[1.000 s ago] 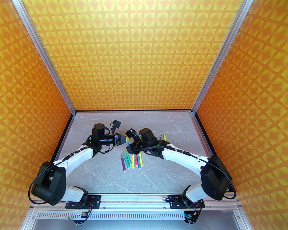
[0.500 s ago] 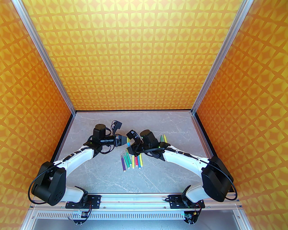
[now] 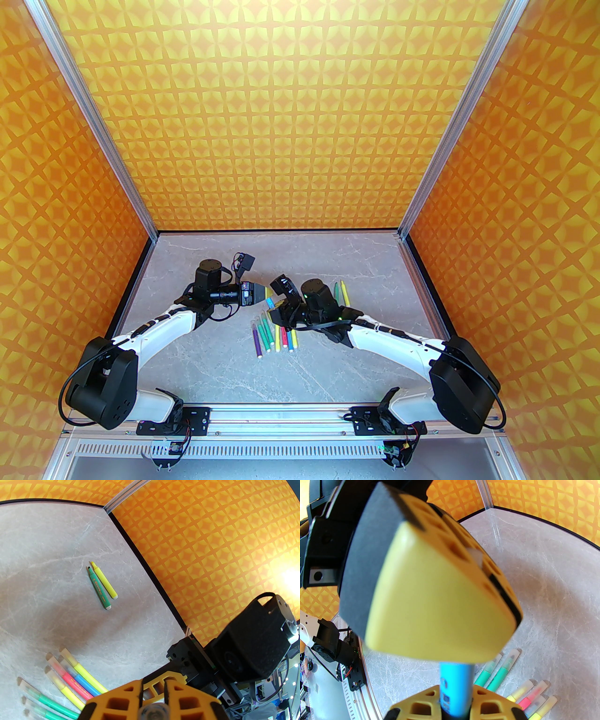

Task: Open the pen caps

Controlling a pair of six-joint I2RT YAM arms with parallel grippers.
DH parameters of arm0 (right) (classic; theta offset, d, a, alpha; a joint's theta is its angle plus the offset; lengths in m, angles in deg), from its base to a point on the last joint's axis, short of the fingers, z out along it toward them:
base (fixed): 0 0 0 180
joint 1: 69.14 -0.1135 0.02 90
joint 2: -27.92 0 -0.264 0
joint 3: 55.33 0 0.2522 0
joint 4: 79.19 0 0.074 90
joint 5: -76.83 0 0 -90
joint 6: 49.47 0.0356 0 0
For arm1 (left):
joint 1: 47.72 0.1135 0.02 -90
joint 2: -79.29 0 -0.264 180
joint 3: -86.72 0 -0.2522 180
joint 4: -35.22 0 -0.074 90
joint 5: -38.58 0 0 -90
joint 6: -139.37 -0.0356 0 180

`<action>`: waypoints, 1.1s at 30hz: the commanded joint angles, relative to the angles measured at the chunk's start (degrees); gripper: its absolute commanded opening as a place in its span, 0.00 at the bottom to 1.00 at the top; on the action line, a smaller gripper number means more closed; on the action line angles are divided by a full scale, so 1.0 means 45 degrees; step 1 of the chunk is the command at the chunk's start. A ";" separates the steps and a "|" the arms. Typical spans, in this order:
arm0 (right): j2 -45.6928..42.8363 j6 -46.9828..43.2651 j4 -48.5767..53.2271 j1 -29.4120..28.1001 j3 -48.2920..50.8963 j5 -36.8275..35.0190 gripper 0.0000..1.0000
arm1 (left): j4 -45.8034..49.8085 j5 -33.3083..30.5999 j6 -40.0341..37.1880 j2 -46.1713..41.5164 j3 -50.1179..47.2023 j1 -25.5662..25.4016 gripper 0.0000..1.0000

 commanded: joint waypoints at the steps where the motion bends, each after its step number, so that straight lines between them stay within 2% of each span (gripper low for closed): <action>1: -0.0375 -0.0224 0.2019 0.0006 0.1004 0.0304 0.00 | -0.1520 -0.1786 0.0783 -0.0007 0.0253 0.1246 0.00; 20: -0.0908 -0.0007 0.1542 0.0031 0.2099 0.0071 0.00 | -0.0884 -0.1796 0.0728 -0.0682 0.0080 0.1958 0.00; 23: -0.1135 0.0055 0.1592 0.0055 0.2092 -0.0580 0.00 | 0.0999 -0.2328 -0.0282 -0.0769 0.0448 0.2003 0.00; 27: -0.1189 0.0323 0.2039 0.0351 0.1931 -0.2620 0.00 | 0.4326 -0.3899 -0.2053 -0.0868 0.1138 0.1992 0.00; 33: -0.1026 0.0968 0.2266 0.1503 0.1683 -0.4279 0.00 | 0.7212 -0.6359 -0.3488 -0.0681 0.1650 0.1996 0.00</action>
